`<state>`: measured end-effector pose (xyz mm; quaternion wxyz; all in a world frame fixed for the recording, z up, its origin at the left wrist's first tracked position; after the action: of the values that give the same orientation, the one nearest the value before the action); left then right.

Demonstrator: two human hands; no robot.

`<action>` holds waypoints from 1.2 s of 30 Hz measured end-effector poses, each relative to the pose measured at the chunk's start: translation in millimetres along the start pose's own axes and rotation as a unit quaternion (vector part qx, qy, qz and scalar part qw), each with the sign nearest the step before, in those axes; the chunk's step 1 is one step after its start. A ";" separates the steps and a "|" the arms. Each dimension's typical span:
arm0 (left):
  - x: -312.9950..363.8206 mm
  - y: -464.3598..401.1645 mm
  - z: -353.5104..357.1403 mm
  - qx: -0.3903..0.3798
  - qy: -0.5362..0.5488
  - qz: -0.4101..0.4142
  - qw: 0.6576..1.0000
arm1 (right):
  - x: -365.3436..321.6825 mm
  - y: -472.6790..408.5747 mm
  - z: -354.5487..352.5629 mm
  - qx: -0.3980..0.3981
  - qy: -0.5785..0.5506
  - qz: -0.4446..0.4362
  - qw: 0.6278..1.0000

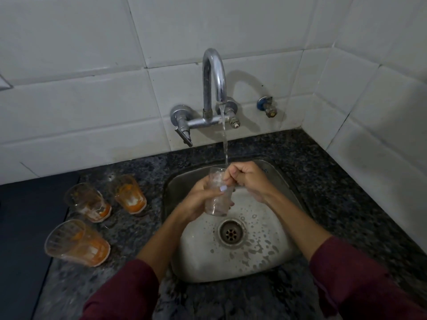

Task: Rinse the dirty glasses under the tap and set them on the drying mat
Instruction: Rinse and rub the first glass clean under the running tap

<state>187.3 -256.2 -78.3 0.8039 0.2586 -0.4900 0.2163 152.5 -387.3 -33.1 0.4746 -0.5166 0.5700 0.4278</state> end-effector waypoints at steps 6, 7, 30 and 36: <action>1.8 -8.6 5.6 0.087 0.002 0.028 0.996 | -5.2 -4.1 4.5 0.023 0.041 -0.018 0.999; -0.1 -10.6 3.0 0.122 -0.027 0.044 0.991 | -5.4 -5.6 4.1 0.040 0.069 -0.023 0.997; -77.1 2.6 -16.1 0.148 -0.025 -0.307 0.940 | 92.7 22.1 25.5 0.104 -0.138 0.284 0.943; -62.3 -5.2 -8.9 0.202 0.096 -0.106 0.969 | 80.9 38.6 41.8 0.003 -0.175 0.248 0.953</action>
<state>169.8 -260.5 -138.9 0.7963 0.4444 -0.3267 0.2482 117.0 -357.3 -120.3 0.4473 -0.2747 0.5893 0.6141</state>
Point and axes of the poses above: each hand's wrist, its own y-axis away from the middle knuckle, its own z-axis out of the palm, x = y × z, the point moved 4 cm from there along -y, towards the middle knuckle, and after that the axes turned 2 degrees about y, right-handed, at the moved point
